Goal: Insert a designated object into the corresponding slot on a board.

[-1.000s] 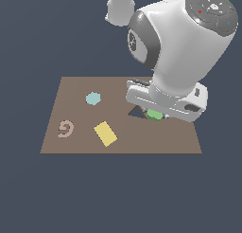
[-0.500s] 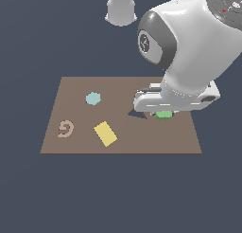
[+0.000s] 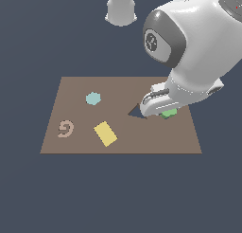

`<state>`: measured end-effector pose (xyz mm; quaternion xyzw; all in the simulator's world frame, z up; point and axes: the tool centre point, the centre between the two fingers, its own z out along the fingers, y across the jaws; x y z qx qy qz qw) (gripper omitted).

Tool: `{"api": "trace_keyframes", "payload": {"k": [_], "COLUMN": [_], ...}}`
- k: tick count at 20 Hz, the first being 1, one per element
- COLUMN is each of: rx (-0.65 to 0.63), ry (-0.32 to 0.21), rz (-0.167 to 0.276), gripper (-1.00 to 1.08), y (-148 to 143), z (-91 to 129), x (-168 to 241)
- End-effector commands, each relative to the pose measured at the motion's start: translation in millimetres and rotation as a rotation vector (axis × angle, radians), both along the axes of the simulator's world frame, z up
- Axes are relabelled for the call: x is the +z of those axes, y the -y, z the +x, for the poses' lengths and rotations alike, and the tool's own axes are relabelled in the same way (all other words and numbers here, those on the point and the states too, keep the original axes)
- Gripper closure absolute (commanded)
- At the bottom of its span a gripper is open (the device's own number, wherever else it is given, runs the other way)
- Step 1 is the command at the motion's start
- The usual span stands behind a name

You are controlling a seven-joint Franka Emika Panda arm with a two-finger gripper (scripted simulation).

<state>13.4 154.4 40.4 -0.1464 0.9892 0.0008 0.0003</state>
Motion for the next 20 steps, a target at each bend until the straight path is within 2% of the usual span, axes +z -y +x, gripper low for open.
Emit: {"api": "trace_keyframes", "payload": {"k": [1, 7, 17, 18, 20], "rx": [0.045, 0.100, 0.106, 0.106, 0.106], "ry": [0.000, 0.000, 0.000, 0.000, 0.000], "rz": [0.000, 0.000, -0.001, -0.001, -0.001], "gripper": [1.08, 1.08, 1.08, -0.92, -0.92], "y": [-2.3, -5.1, -4.7, -4.7, -4.7], "z": [-1.5, -4.0, -4.4, -4.4, -4.4], "x": [0.3, 0.3, -9.8, -9.8, -9.8]}}
